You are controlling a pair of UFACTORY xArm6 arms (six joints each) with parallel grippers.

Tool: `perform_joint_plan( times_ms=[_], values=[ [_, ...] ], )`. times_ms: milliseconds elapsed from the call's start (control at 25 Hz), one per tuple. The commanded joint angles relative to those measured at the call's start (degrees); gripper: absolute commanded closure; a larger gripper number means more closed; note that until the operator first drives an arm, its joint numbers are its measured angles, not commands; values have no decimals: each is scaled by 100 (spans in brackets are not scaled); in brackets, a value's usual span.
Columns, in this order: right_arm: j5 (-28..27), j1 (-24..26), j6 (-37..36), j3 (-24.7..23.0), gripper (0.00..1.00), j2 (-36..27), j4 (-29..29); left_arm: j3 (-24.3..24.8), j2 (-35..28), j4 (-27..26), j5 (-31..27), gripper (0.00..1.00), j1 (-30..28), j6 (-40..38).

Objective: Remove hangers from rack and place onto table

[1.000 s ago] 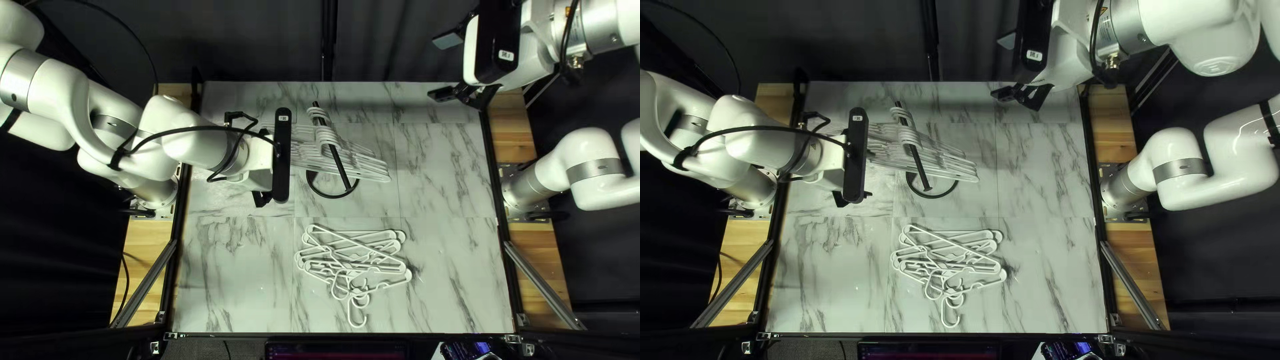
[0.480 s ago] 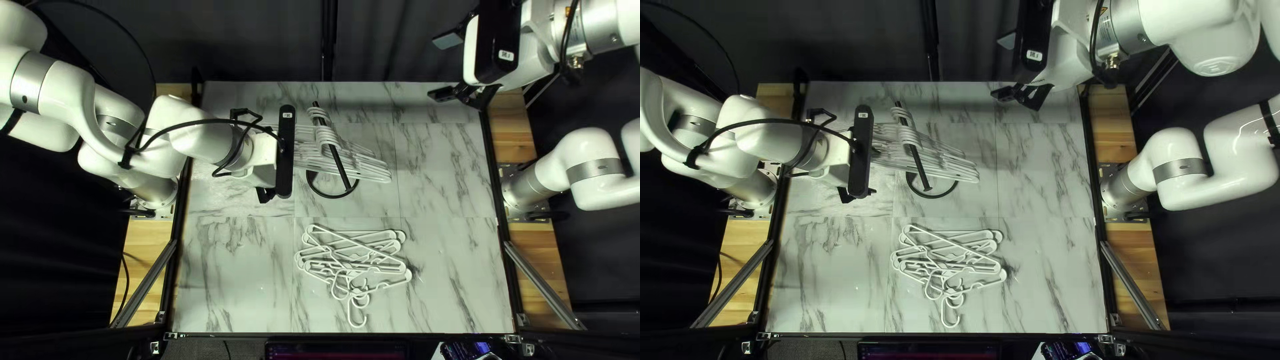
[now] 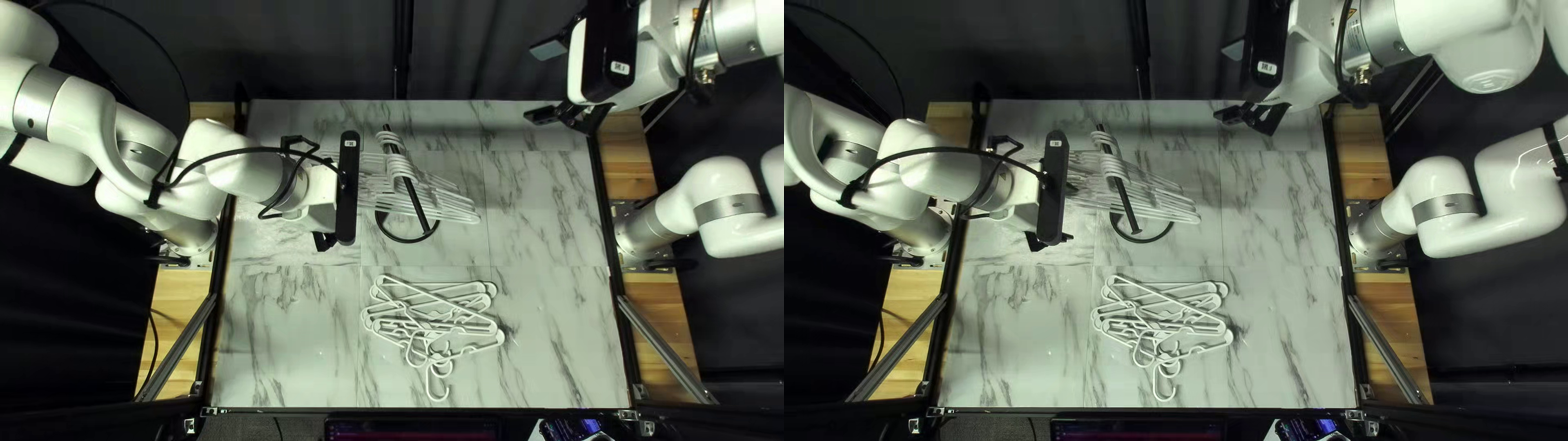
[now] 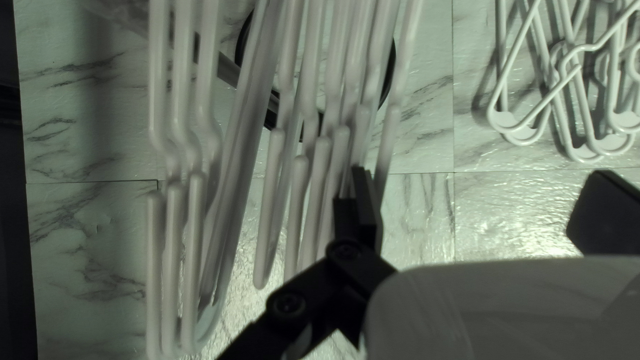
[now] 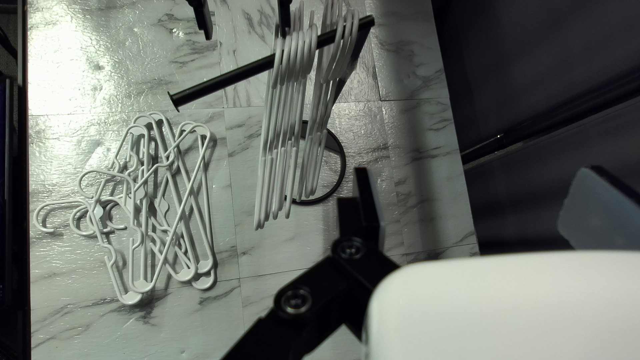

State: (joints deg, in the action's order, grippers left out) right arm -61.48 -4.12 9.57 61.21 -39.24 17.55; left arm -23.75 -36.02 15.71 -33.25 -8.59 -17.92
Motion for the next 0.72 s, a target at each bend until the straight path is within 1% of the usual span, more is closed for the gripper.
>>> perform_joint_plan(
  times_ms=[40,480,720],
  values=[
    [0,0,0,0,0,0,0,-25,27,31,15,0,-39,-50],
    [0,0,0,0,0,0,0,-212,161,433,-69,0,-435,-608],
    [0,0,0,0,0,0,0,-124,224,406,119,0,-351,-558]
  ],
)
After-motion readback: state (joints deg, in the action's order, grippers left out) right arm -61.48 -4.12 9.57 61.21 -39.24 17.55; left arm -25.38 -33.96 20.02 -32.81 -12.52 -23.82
